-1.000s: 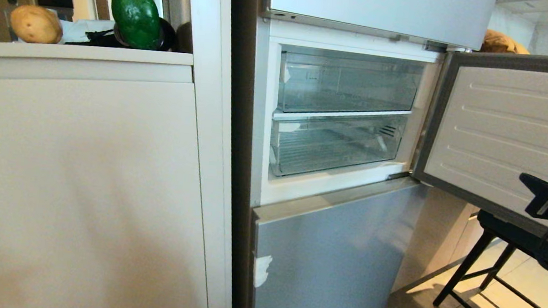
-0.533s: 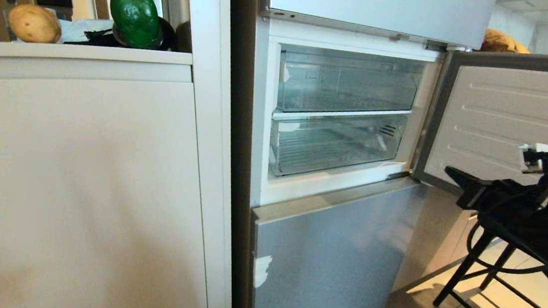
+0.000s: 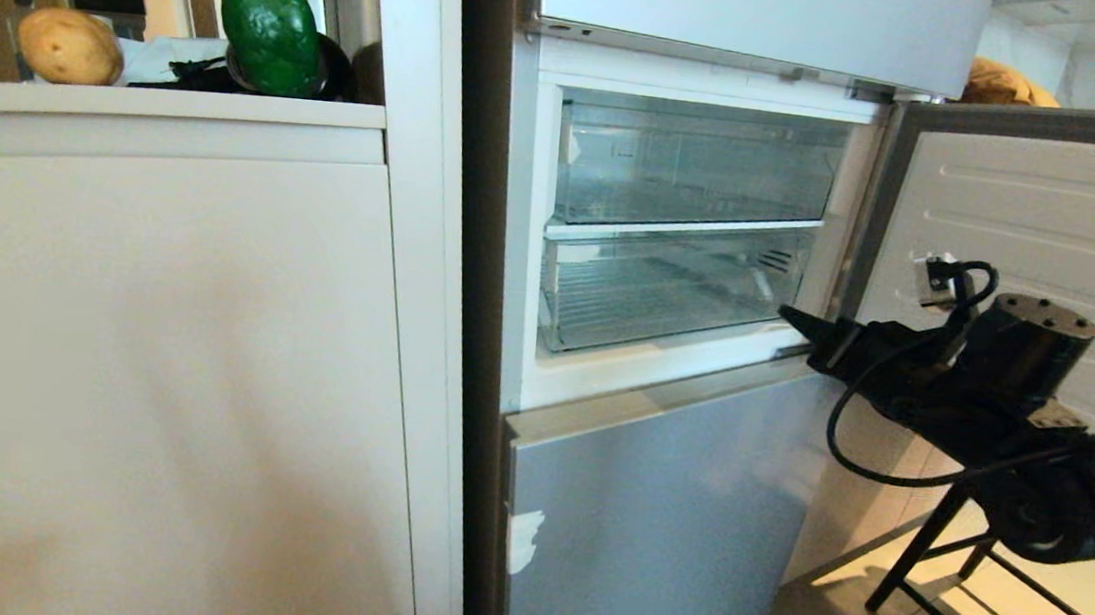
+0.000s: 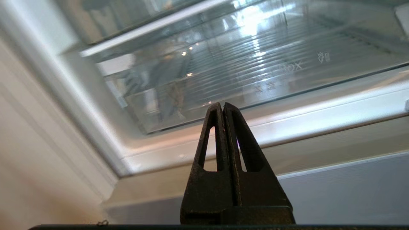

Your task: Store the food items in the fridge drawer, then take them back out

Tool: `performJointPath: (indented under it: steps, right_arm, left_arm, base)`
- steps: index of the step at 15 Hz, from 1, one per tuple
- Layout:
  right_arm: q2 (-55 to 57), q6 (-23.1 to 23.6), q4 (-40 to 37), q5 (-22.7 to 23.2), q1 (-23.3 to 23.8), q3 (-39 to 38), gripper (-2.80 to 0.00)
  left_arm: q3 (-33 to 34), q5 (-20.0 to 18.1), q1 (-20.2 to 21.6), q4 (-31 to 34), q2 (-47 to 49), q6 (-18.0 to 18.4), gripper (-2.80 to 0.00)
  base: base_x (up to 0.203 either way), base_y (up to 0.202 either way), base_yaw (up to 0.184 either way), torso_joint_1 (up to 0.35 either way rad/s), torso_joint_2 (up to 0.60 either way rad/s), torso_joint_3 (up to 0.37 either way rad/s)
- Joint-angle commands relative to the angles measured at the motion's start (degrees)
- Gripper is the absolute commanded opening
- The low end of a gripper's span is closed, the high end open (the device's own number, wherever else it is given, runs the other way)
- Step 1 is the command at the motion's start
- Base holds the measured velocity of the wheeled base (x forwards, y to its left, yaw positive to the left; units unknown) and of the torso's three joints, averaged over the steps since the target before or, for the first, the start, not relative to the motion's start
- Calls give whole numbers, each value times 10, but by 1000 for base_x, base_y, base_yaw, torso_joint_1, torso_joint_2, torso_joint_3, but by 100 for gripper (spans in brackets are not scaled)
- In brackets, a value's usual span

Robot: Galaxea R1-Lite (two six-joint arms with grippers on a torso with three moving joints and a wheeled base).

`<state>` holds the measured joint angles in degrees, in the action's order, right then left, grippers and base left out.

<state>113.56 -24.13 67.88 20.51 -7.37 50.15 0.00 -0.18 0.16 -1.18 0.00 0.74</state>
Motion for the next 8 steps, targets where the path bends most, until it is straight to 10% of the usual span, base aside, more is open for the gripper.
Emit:
performJointPath:
  steps: [1, 6, 8]
  right_arm:
    - [40, -1, -25, 0, -18, 32, -280]
    - [50, 142, -242, -15, -81, 169, -280]
    - [89, 211, -257, -96, -106, 226, -280]
  left_arm:
    - [6, 0, 0, 0, -1, 0, -280]
    - [6, 0, 0, 0, 0, 0, -280]
    - [6, 0, 0, 0, -1, 0, -280]
  base:
    - [0, 0, 0, 0, 0, 0]
    - [0, 0, 0, 0, 0, 0]
    - [0, 0, 0, 0, 0, 0]
